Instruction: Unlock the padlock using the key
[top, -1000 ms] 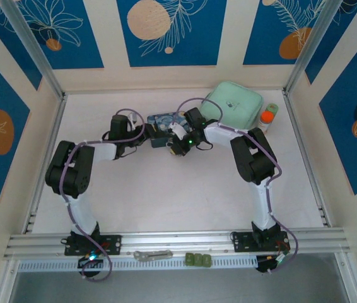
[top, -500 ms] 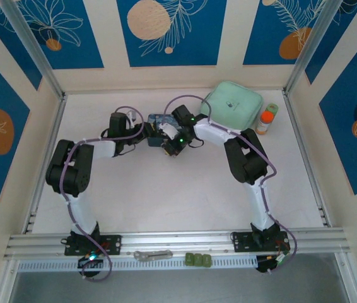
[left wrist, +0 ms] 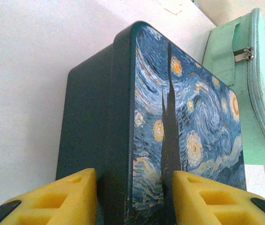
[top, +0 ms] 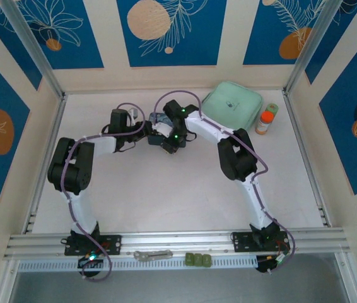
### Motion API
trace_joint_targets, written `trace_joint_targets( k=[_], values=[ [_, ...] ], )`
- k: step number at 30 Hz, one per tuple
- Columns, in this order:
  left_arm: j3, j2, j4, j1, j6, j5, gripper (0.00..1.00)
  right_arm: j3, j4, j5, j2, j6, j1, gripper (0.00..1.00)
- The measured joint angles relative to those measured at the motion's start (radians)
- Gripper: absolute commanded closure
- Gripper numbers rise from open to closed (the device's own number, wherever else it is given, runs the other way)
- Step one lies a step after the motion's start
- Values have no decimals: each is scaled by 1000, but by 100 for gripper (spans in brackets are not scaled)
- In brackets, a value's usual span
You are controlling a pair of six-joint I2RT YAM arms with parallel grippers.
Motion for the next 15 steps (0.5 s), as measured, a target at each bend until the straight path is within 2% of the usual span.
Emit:
trace_joint_targets(
  k=[7, 12, 15],
  values=[
    [9, 9, 6, 1, -2, -1, 58, 152, -110, -32, 82, 30, -23, 100],
    [-37, -13, 40, 3, -25, 6, 43, 176, -121, -35, 95, 42, -23, 100],
    [-120, -86, 32, 0, -49, 32, 38, 138, -55, -58, 84, 60, -24, 100]
  ],
)
